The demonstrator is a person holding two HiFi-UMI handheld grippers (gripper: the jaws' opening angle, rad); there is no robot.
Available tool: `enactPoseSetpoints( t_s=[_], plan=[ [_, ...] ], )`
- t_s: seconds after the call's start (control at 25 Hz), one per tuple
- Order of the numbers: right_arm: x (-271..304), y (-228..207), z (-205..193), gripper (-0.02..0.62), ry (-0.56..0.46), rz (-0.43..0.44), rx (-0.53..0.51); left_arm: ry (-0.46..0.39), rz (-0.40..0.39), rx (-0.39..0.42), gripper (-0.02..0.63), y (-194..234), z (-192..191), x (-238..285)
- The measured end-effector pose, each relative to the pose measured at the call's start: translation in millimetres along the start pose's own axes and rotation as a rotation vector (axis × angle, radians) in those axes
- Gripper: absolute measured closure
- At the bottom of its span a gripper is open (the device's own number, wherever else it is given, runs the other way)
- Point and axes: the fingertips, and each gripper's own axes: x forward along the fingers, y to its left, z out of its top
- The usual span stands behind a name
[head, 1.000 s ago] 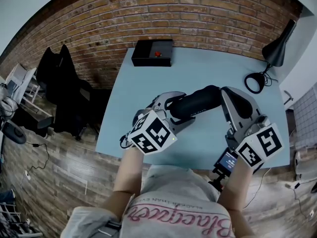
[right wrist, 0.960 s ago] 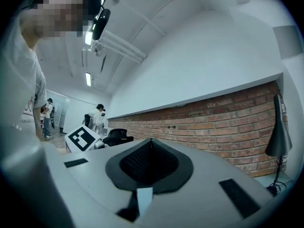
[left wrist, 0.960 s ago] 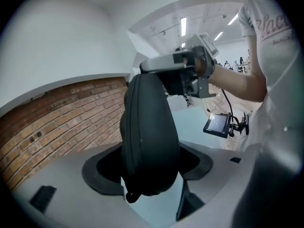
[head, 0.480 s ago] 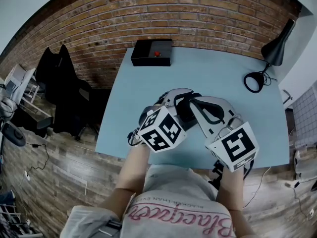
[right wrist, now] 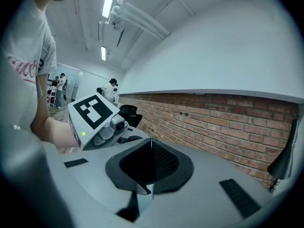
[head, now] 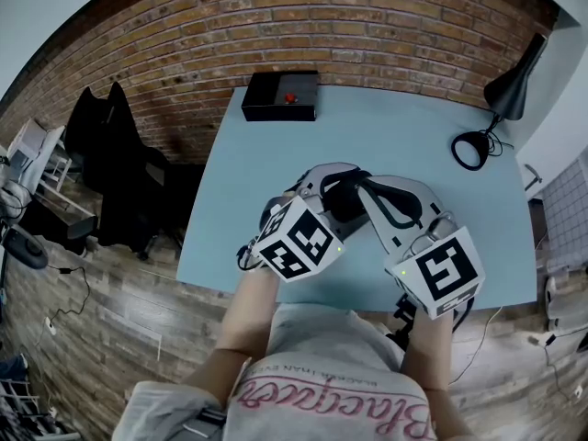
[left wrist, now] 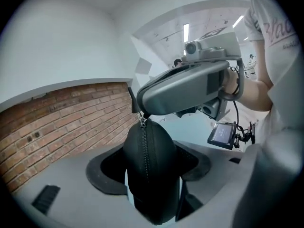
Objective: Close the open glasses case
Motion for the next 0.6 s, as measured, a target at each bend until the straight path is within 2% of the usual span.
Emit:
enactPoseSetpoints(
  t_s=[0.16, 0.36, 0.6],
  plan=[
    [-8.1, -11.7, -5.3, 0.574, 0.01, -0.033, -0.016, -0.038, 0.005, 0.008, 0.324, -1.2, 1.6, -4.6],
    [-16.2, -22.3, -11.9, 0.572, -0.007, -0.045, 0.045, -0.085, -0.001, 0.009, 0.33, -2.4, 5.9, -10.5],
    [-22.3, -34.9, -21.5, 0.572, -0.009, -0.063, 0.122, -0.22, -0.034, -0.025, 0.333, -3.3, 22.4, -21.9]
  ],
)
